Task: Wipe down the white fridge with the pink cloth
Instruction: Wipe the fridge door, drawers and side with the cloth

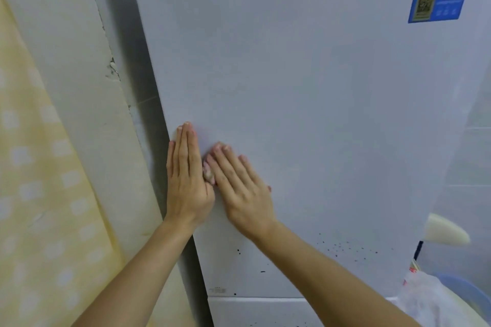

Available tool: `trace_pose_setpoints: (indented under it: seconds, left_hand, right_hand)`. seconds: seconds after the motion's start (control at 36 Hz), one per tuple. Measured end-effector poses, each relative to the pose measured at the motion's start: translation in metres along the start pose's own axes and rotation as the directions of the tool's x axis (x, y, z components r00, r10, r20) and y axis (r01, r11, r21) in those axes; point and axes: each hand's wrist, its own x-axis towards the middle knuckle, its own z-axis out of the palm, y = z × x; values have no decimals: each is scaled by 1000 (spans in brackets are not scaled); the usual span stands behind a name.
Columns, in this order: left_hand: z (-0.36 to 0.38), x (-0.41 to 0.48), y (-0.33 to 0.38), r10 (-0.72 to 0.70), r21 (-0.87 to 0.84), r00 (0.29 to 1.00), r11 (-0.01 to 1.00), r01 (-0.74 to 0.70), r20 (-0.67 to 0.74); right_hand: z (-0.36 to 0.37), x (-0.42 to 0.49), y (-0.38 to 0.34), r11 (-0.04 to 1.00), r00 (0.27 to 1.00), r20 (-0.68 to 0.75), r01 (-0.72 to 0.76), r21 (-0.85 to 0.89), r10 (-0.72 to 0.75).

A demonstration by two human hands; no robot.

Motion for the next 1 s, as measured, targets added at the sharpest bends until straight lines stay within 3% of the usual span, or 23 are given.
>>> trace_pose_setpoints:
  seconds: [0.19, 0.33, 0.44, 0.56, 0.61, 0.69, 0.81, 0.92, 1.0]
  left_hand:
    - [-1, -7, -6, 49, 19, 999, 999, -49, 24]
    - [7, -9, 2, -21, 17, 1000, 1000, 21, -4]
    - [8, -8, 4, -43, 4, 999, 999, 43, -7]
    - [1, -8, -1, -14, -4, 1000, 1000, 14, 10]
    - [-1, -8, -5, -24, 35, 1000, 999, 24, 4]
    - [-7, -11, -13, -87, 83, 996, 993, 86, 13]
    - [-12, -18, -24, -57, 112, 997, 992, 52, 50]
    - [-17, -23, -35, -76, 105, 995, 992, 70, 57]
    - [-27, -31, -50, -118, 114, 992, 987, 112, 48]
  right_hand:
    - [-32, -33, 35, 973, 980, 145, 158, -167, -134]
    - [-93, -44, 113, 949, 979, -56, -205, -242, 197]
    - [-119, -16, 149, 880, 859, -269, -469, -71, 436]
    - [-104, 24, 124, 811, 727, -388, -576, 105, 566]
    - [-92, 41, 107, 828, 739, -399, -548, 113, 543]
    - [-72, 67, 83, 910, 834, -385, -412, 40, 395]
    - [-46, 85, 50, 963, 905, -352, -267, -39, 237]
    - [-19, 66, 13, 996, 984, -163, -81, -41, 73]
    - [2, 40, -6, 990, 995, 2, 95, -101, -95]
